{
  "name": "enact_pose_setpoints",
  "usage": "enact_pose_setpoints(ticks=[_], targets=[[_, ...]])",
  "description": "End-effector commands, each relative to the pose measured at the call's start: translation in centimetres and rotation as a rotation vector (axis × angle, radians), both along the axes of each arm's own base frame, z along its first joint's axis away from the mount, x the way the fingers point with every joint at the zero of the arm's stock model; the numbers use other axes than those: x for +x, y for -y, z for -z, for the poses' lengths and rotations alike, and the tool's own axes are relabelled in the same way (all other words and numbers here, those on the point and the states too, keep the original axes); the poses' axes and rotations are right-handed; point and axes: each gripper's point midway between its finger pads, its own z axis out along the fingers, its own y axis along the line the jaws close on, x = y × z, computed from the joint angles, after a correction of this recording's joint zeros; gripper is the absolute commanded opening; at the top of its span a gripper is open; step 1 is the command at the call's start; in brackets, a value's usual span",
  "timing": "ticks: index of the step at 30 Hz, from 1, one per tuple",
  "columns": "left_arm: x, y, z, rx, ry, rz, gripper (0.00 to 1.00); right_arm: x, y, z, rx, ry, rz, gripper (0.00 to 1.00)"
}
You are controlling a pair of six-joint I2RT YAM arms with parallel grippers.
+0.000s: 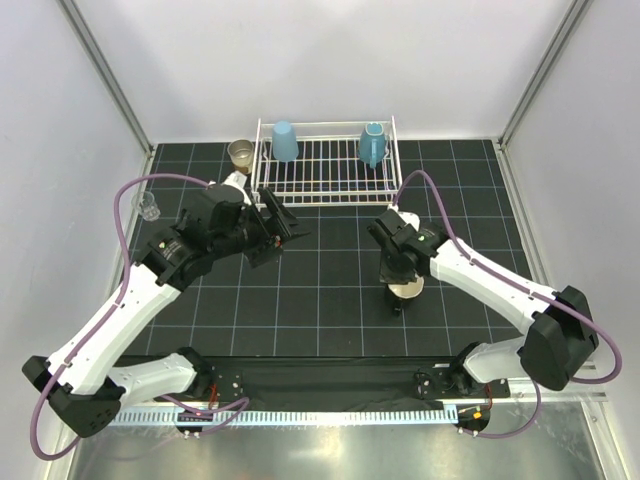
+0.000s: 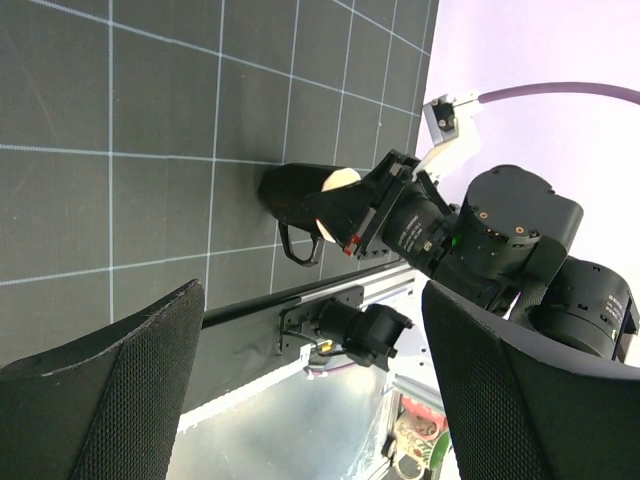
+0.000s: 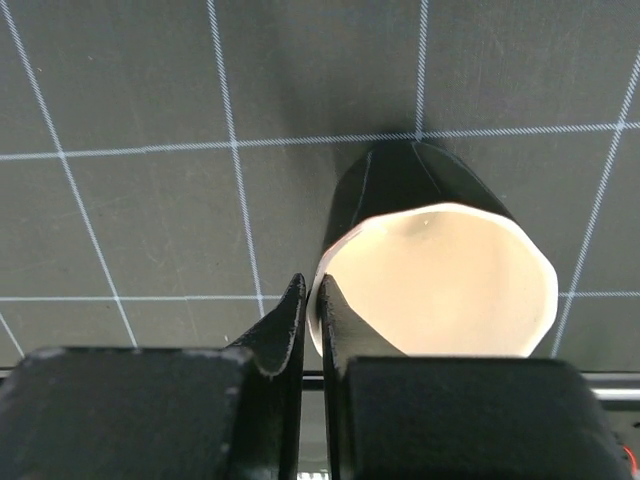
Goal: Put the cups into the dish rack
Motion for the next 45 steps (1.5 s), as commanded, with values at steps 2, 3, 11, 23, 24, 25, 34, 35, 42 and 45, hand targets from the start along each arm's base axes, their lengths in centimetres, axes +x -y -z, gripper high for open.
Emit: enact_pose_setpoints(ticks=[2,3,11,23,24,25,34,35,42,45], targets=[[-0.6,-0.3,-1.6,-0.027,0.028,0.014,0.86,-1.3,1.7,3.6,-0.095,-0.084,0.037,0.11],[-0.6,-0.4,-1.5,-0.026,0.022,0.009,0.86,-1.5,1.8,3.9,-0.101,-0.095,0.038,0.16],[-0.7,-0.4,-1.9,-0.052,0.017,-0.006,0.85,-1.3,1.6,5.6,-0.135,-0.128,0.013,0.31],[-0.9,0.2,-3.4,-0.113,0.039,0.008,0.84,2.4,-2.1,-4.7,0.082,0.132,-0.092,0.04],[-0.8,0.4,-3.7,-0.125,0.041,0.013,0.84,3.0,-2.9,-6.9,0.141,0.186,-0.108,0.04],[-0.8,0.6,-3.9,-0.135,0.048,0.024,0.84,3.3,-3.5,-8.5,0.182,0.229,-0.123,0.04],[-1.2,3.8,-7.0,-0.269,0.078,0.156,0.81,5.4,-6.6,-25.4,0.715,0.582,-0.199,0.04],[-1.4,4.2,-7.1,-0.279,0.074,0.172,0.81,5.4,-6.7,-26.5,0.774,0.606,-0.200,0.04],[-2.1,7.7,-9.9,-0.470,0.100,0.215,0.82,3.3,-7.2,-35.6,1.153,0.835,-0.321,0.04],[-2.1,9.0,-10.6,-0.534,0.114,0.229,0.82,1.9,-7.5,-38.4,1.281,0.880,-0.374,0.04]])
